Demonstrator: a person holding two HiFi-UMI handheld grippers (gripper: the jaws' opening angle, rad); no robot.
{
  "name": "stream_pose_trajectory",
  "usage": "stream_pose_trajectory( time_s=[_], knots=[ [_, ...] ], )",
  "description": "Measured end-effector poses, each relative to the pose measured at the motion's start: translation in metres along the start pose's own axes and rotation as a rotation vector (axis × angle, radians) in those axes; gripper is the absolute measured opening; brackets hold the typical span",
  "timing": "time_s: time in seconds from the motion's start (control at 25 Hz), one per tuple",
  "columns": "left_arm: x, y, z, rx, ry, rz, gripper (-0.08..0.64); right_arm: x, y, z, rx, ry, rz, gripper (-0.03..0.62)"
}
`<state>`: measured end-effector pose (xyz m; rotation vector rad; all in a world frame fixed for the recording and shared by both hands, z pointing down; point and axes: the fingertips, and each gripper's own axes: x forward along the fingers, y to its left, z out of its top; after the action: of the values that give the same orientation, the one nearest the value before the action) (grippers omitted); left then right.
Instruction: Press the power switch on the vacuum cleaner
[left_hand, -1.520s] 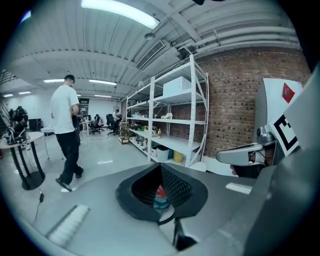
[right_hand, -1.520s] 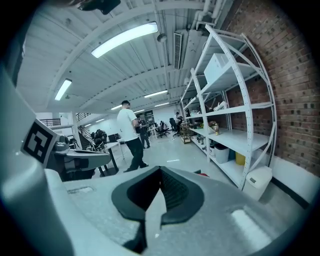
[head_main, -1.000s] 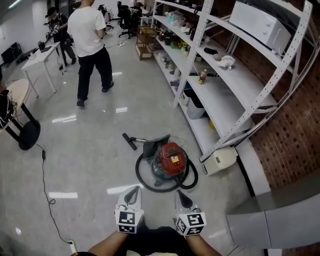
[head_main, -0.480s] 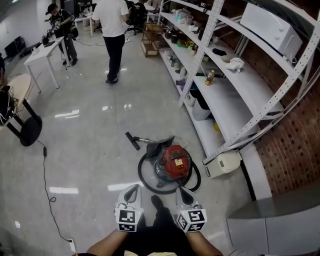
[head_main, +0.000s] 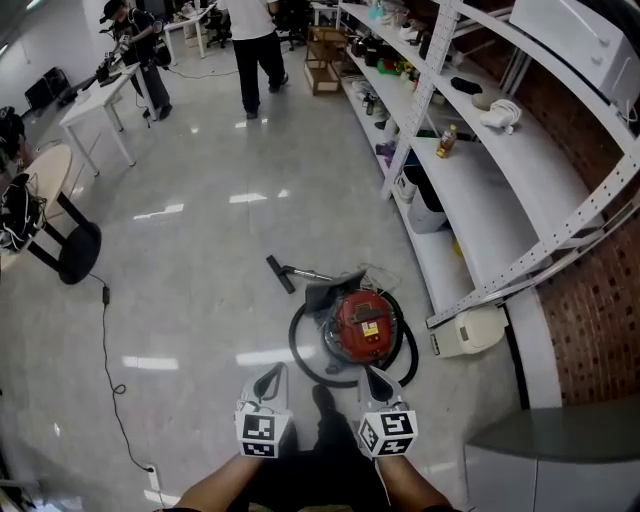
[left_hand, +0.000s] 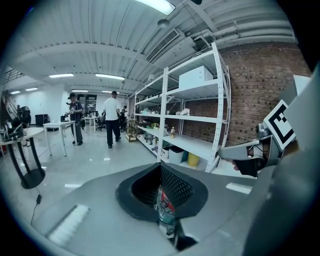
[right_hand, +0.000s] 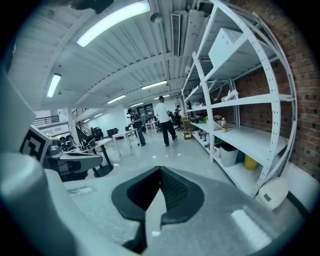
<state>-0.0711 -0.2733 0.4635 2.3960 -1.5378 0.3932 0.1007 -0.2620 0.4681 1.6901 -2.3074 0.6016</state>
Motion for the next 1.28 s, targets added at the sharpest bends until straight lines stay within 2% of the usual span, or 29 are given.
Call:
stream_pose_trajectory(
  time_s=[0.4,0.84,1.04,1.28],
  knots=[
    [0.094,-0.018,-0.019,0.005,0.106,0.032,0.015,0.074,-0.071,-0.036,-0.004,0.134,0.027,-0.009],
    [0.189,-0.029,-0.101,0.024,0.286,0.016,0.015,0.142,-0.137,-0.121,0.041,0.315,-0.024,-0.009],
    [0.214,-0.029,-0.142,0.062,0.374,-0.007,0.015,0.163,-0.173,-0.161,0.085,0.398,-0.078,-0.009],
    [0.238,-0.025,-0.183,0.05,0.437,-0.003,0.015,0.187,-0.203,-0.203,0.103,0.483,-0.113,-0.009]
  ],
)
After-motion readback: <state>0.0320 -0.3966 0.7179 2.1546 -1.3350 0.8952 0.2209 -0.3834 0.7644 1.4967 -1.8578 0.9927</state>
